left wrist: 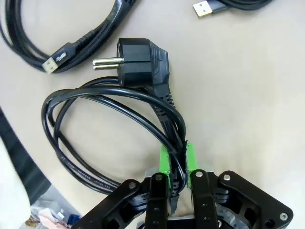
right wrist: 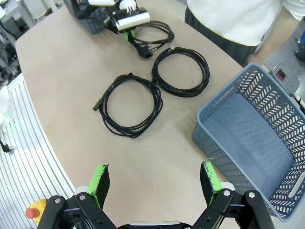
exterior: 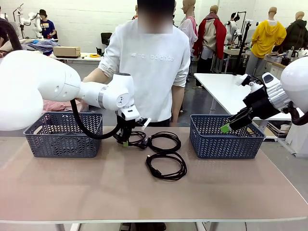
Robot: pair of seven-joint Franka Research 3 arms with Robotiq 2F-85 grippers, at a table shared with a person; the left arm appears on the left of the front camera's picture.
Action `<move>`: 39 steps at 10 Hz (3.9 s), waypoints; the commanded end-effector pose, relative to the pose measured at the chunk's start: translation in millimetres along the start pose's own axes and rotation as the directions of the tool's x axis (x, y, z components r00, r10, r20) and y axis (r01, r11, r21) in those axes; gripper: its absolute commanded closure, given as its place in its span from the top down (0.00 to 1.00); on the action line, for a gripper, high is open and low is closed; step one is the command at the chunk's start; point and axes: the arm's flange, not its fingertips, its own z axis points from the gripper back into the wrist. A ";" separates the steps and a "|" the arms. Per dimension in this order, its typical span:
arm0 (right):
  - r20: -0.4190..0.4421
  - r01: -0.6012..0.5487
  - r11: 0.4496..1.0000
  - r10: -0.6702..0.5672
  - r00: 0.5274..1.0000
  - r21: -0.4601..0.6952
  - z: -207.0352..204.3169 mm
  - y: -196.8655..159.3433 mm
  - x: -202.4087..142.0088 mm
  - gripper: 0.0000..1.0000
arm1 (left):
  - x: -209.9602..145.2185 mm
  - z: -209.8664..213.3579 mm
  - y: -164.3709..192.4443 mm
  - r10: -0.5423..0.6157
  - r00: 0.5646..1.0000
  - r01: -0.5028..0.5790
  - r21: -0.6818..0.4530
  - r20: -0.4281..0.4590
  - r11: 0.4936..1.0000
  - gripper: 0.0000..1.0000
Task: Organize the cables according to human instructions.
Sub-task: Pick up a bundle of cables and place it in the basket indicated by the human.
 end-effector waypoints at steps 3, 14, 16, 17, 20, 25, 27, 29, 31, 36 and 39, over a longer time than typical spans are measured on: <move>0.022 -0.018 1.000 0.017 1.000 0.014 -1.3 -3.1 -1.9 1.00 | -20.6 85.4 -2.1 0.071 0.997 -0.071 0.078 0.003 0.994 0.00; 0.022 -0.018 1.000 0.017 1.000 0.014 -1.3 -3.1 -1.9 1.00 | -146.8 197.1 -146.4 0.482 0.872 -0.489 0.209 0.090 0.847 0.00; 0.022 -0.018 1.000 0.017 1.000 0.014 -1.3 -3.1 -1.9 1.00 | -167.9 184.1 -156.9 0.531 0.841 -0.540 0.196 0.104 0.818 0.00; 0.022 -0.018 1.000 0.017 1.000 0.014 -1.3 -3.1 -1.9 1.00 | -178.9 172.7 -156.6 0.530 0.840 -0.542 0.194 0.114 0.818 0.00; 0.022 -0.018 1.000 0.017 1.000 0.014 -1.3 -3.1 -1.9 1.00 | -205.7 150.2 -143.3 0.546 0.828 -0.561 0.209 0.129 0.801 0.00; 0.022 -0.018 1.000 0.017 1.000 0.014 -1.3 -3.1 -1.9 1.00 | -213.7 132.4 -122.1 0.588 0.803 -0.594 0.205 0.098 0.778 0.00; 0.022 -0.018 1.000 0.017 1.000 0.014 -1.3 -3.1 -1.9 1.00 | -214.4 124.2 -117.5 0.591 0.801 -0.597 0.189 0.094 0.779 0.00; 0.022 -0.018 1.000 0.017 1.000 0.014 -1.3 -3.1 -1.9 1.00 | -215.4 121.3 -115.3 0.600 0.795 -0.605 0.186 0.085 0.774 0.34; 0.022 -0.018 1.000 0.017 1.000 0.014 -1.3 -3.1 -1.9 1.00 | -214.2 126.3 -114.4 0.605 0.792 -0.610 0.178 0.086 0.772 0.39; 0.022 -0.018 1.000 0.017 1.000 0.014 -1.3 -3.1 -1.9 1.00 | -211.1 132.7 -109.5 0.604 0.791 -0.611 0.111 0.095 0.784 0.82; 0.022 -0.018 1.000 0.017 1.000 0.014 -1.3 -3.1 -1.9 1.00 | -209.8 133.1 -109.9 0.607 0.789 -0.614 0.087 0.099 0.784 1.00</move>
